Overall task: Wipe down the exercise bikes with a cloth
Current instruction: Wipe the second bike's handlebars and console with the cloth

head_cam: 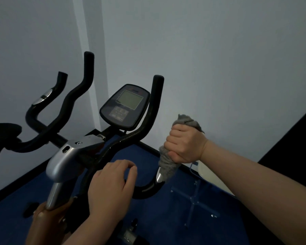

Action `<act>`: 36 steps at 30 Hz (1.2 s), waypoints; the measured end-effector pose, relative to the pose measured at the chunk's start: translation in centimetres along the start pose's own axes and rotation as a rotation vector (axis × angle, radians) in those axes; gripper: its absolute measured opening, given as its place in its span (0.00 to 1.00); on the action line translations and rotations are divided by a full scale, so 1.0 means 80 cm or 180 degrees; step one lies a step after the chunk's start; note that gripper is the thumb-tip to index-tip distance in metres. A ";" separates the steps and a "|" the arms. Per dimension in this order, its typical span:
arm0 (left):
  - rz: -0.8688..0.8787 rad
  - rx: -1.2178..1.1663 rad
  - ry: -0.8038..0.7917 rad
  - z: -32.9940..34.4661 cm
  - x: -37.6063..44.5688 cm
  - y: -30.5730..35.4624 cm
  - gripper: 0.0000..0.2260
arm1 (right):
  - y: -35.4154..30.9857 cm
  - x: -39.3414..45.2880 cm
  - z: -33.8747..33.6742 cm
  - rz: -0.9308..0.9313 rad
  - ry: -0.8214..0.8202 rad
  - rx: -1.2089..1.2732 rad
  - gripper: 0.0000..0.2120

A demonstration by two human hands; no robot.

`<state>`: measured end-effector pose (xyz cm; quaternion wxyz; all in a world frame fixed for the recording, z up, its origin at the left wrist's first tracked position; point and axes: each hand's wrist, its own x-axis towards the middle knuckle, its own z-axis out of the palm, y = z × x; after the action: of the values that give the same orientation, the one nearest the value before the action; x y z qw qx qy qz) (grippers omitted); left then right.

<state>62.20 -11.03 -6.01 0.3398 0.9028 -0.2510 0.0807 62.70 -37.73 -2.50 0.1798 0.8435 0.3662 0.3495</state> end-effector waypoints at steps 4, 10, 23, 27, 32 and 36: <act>-0.0003 -0.0019 0.0024 0.000 0.000 0.001 0.10 | 0.005 0.001 0.001 0.0013 0.0120 -0.0021 0.15; 0.0050 0.0016 -0.0057 0.001 0.001 0.000 0.14 | 0.014 0.015 -0.009 0.0918 0.0157 0.0109 0.15; 0.0051 0.0177 -0.0095 0.007 0.003 -0.004 0.10 | -0.044 0.049 0.016 0.5008 0.1916 0.1296 0.18; 0.0070 0.0190 -0.0113 0.008 0.003 -0.004 0.12 | -0.055 0.058 0.016 0.5405 0.1917 0.1330 0.17; 0.0090 0.0168 -0.0122 0.007 0.005 -0.002 0.13 | -0.062 0.068 0.015 0.5694 0.1744 0.0887 0.17; 0.0110 0.0172 -0.0148 0.007 0.005 -0.003 0.14 | -0.053 0.069 0.011 0.5953 0.1657 0.1155 0.19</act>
<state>62.65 -11.41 -6.41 0.3079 0.9088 -0.2721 0.0723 63.98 -30.83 -2.93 -0.3871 0.7047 -0.3717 0.4640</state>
